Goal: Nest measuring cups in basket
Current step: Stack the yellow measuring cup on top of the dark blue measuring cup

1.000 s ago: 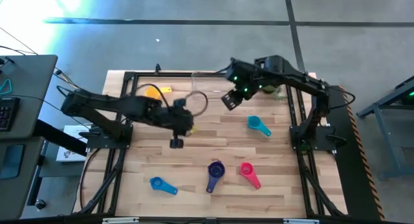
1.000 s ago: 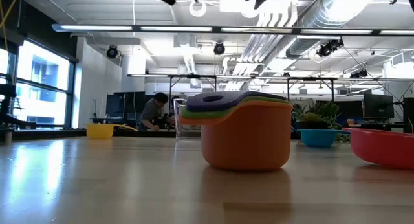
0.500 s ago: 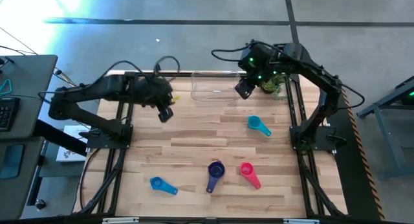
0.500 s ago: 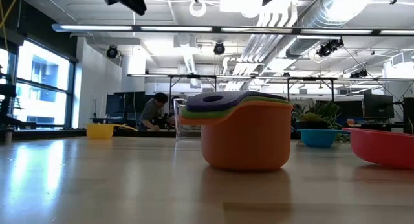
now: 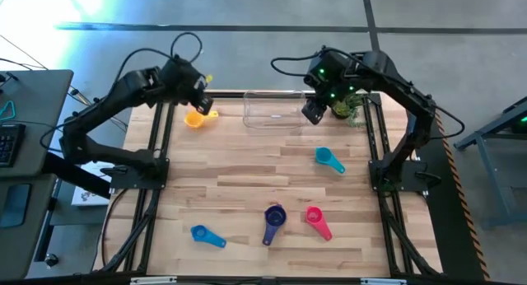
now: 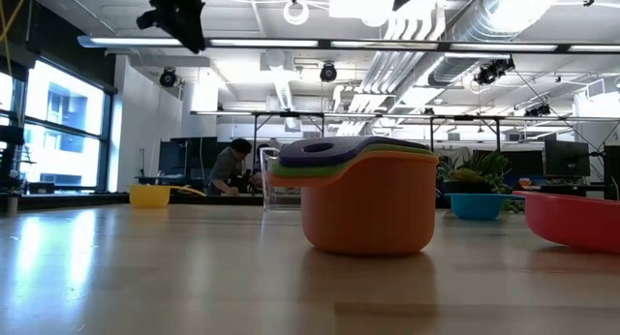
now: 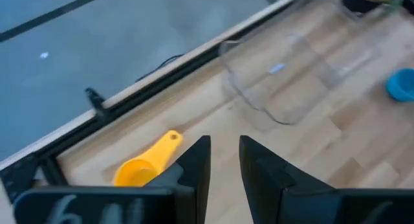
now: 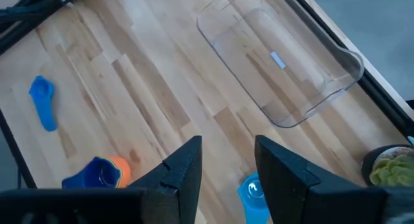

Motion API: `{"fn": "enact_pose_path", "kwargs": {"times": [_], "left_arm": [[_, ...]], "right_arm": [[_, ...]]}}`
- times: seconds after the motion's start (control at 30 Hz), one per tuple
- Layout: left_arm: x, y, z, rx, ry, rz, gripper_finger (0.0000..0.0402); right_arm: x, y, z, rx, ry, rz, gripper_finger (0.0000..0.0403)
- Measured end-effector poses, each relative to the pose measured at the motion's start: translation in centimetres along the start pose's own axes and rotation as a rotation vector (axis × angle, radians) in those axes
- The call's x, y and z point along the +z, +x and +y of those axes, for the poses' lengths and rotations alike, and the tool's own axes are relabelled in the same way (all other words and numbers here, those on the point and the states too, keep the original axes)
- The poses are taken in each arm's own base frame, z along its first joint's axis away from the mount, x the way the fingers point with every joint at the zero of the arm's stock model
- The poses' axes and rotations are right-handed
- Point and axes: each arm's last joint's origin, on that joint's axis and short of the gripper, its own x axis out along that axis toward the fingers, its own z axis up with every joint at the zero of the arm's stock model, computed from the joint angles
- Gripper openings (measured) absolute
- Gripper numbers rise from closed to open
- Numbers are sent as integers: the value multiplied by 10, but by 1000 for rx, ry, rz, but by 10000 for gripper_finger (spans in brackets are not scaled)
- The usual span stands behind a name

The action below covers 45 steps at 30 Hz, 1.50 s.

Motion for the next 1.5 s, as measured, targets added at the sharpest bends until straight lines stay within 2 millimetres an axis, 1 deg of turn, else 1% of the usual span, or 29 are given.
{"fn": "enact_pose_path", "kwargs": {"times": [0.1, 0.2, 0.3, 0.4, 0.57, 0.7, 0.83, 1.0, 1.1, 1.23, 1.33, 1.5], "left_arm": [[6, 7, 16, 46, -56, 10, 74], [11, 17, 31, 56, -89, 43, 74], [16, 32, 43, 44, -110, 94, 74], [20, 50, 56, 69, -102, 147, 74], [24, 81, 71, 97, -65, 238, 74], [27, 100, 79, 58, -71, 282, 74], [26, 115, 87, 30, -93, 328, 74], [25, 129, 97, -19, -112, 370, 74], [24, 134, 102, -55, -130, 387, 74], [19, 140, 109, -52, -111, 450, 74], [15, 145, 113, -36, -104, 507, 74], [10, 155, 117, 64, -50, 582, 74]], "right_arm": [[1, 0, -4, -5, 14, -2, 135], [2, 0, -8, -11, 25, -4, 135], [3, 0, -11, -16, 42, -6, 135], [4, 0, -13, -20, 49, -8, 135], [5, 0, -14, -27, 83, -10, 135], [5, 0, -14, -34, 100, -13, 135], [5, 0, -14, -33, 99, -19, 135], [6, 0, -14, -40, 98, -26, 135], [6, 0, -15, -77, 98, -37, 135], [6, 0, -17, -110, 106, -49, 135], [7, 0, -17, -117, 107, -51, 135], [7, 0, -17, -117, 109, -51, 135]]}}
